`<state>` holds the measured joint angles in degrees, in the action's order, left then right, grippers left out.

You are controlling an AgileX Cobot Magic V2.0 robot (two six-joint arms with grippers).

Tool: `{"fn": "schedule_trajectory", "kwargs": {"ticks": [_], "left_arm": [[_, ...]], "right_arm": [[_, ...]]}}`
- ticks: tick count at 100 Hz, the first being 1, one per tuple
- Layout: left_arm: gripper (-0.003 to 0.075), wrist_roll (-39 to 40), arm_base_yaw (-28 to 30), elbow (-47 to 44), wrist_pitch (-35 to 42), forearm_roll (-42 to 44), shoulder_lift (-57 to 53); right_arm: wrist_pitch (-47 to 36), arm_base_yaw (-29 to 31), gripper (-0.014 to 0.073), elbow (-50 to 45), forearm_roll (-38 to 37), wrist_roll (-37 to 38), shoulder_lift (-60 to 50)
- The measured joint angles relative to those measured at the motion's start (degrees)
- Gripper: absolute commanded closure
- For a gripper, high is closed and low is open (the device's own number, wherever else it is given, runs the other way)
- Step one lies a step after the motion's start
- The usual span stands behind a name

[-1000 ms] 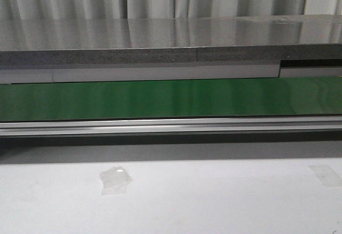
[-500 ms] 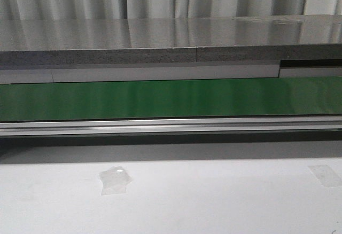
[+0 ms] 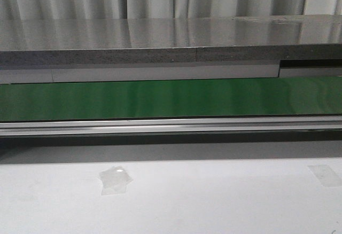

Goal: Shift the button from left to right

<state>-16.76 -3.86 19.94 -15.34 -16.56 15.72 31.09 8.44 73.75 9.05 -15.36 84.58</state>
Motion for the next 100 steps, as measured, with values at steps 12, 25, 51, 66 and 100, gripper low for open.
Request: {"fn": "schedule_trajectory", "kwargs": {"ticks": [12, 25, 51, 66, 100], "left_arm": [[0.074, 0.0, 0.0, 0.0, 0.0, -0.1, 0.0], [0.074, 0.0, 0.0, 0.0, 0.0, -0.1, 0.0], [0.074, 0.0, 0.0, 0.0, 0.0, -0.1, 0.0], [0.074, 0.0, 0.0, 0.0, 0.0, -0.1, 0.0], [0.074, 0.0, 0.0, 0.0, 0.0, -0.1, 0.0]], "right_arm": [[-4.1, -2.3, 0.0169, -5.3, 0.1, 0.0, -5.9], [-8.7, -4.6, 0.0169, -12.7, 0.2, 0.0, -13.5], [-16.9, -7.7, 0.0169, -30.3, 0.3, 0.0, -30.0], [-21.5, -7.8, 0.0169, -40.6, 0.3, 0.0, -39.0], [-21.7, -7.8, 0.0181, -48.5, 1.8, 0.0, -57.3]]}}
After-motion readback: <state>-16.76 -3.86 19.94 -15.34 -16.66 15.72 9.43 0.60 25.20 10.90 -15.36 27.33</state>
